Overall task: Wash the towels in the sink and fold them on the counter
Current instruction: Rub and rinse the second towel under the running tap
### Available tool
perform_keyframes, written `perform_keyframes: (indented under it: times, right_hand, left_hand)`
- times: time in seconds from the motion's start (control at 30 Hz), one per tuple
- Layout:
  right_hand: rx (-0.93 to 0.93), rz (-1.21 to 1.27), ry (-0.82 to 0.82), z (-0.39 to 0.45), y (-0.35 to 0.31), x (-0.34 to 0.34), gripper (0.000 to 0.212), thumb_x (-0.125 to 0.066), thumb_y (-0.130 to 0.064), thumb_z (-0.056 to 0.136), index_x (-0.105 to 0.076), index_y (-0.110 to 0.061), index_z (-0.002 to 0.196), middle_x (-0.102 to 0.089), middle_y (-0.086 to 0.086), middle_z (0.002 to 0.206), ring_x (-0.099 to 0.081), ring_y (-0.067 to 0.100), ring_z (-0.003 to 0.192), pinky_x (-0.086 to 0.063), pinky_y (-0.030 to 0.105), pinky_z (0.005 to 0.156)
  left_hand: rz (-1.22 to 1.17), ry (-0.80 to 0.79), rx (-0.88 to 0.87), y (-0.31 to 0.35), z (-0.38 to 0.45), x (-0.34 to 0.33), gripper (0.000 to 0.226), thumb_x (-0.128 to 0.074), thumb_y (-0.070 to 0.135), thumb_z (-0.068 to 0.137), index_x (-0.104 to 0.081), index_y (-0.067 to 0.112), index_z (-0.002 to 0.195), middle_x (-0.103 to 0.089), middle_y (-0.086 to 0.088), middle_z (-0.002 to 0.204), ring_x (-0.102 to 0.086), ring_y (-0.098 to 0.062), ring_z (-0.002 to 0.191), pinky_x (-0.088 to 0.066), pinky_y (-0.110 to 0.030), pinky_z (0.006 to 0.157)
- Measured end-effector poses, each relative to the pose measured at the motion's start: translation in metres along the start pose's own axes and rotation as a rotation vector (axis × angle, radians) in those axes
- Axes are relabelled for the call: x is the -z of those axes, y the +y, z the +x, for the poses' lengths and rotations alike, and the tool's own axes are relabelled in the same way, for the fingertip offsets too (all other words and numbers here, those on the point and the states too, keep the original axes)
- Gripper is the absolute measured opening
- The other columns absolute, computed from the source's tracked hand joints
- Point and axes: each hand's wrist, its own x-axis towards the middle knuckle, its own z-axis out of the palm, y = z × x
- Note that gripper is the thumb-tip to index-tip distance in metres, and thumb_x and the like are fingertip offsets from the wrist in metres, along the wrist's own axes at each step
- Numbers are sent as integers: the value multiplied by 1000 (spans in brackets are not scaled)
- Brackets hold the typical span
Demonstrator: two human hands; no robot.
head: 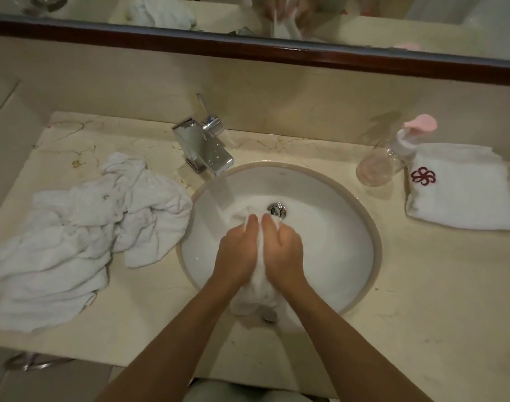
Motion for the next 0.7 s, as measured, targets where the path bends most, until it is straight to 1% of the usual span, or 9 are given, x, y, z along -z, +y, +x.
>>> perform_keyframes:
  times: [0.1,0.17,0.23,0.33,0.4,0.5,0.57,0.63,0.7]
  right_hand:
    - [-352,372,-14,26,6,-15,39,-47,-40,101,-68,-8,97,-73,11,101,-68,27,98,-52,42,93]
    - [-297,402,-140,12,4,-29,45,-47,-48,94,-72,-12,105,-75,8,102,-70,24,100,-53,40,96]
    - [-198,341,-195,8,1,-32,47,-43,-53,86,-70,-15,93,-73,2,93,-69,21,96,-52,37,93]
    - [-293,264,-118,52,11,-15,43,-41,-51,83,-63,-14,81,-67,8,84,-66,34,93,-52,46,94]
    - [-331,302,-152,58,12,-9,37,-44,-41,96,-63,-11,84,-67,16,88,-68,33,92,-55,42,87]
    - [-261,392,-301,36,2,-17,33,-45,-32,103,-62,-21,77,-66,-2,74,-66,12,75,-50,26,72]
    - [-224,269,-249,38,2,-22,35,-47,-43,96,-60,-21,72,-65,-2,74,-64,18,79,-52,36,80]
    - [-187,95,-133,59,9,-17,40,-42,-44,96,-61,-14,78,-66,8,85,-63,26,86,-51,46,89]
    - [-202,-116,-26,72,13,-8,47,-36,-42,104,-66,-6,98,-69,13,104,-63,30,99,-49,44,94]
  left_hand:
    - [151,-41,-49,0,-9,2,51,-28,47,105,-69,16,109,-70,-3,107,-63,-19,99,-44,-31,85]
    - [124,-35,14,-1,11,13,48,-28,42,107,-64,13,120,-66,-8,121,-60,-23,109,-40,-27,89]
    - [75,-71,43,2,19,16,46,-29,39,107,-64,10,116,-66,-13,120,-60,-28,109,-45,-31,90]
    - [134,-131,-167,7,-6,5,38,-33,36,107,-62,22,87,-63,3,89,-60,-20,91,-40,-24,77]
    - [93,-95,-206,10,-7,0,42,-32,38,107,-69,18,98,-66,5,94,-62,-17,94,-42,-21,82]
    - [46,-47,55,13,33,7,55,-26,43,107,-63,5,122,-66,-13,121,-61,-27,110,-45,-34,98]
    - [53,-130,118,8,35,9,57,-27,44,107,-57,2,130,-62,-17,129,-59,-31,115,-46,-36,97]
    - [98,-144,44,6,18,4,59,-29,49,104,-57,6,133,-61,-10,131,-58,-28,118,-43,-37,102]
    - [149,-128,-93,4,1,1,50,-34,47,104,-66,11,118,-68,-3,112,-62,-23,105,-46,-33,93]
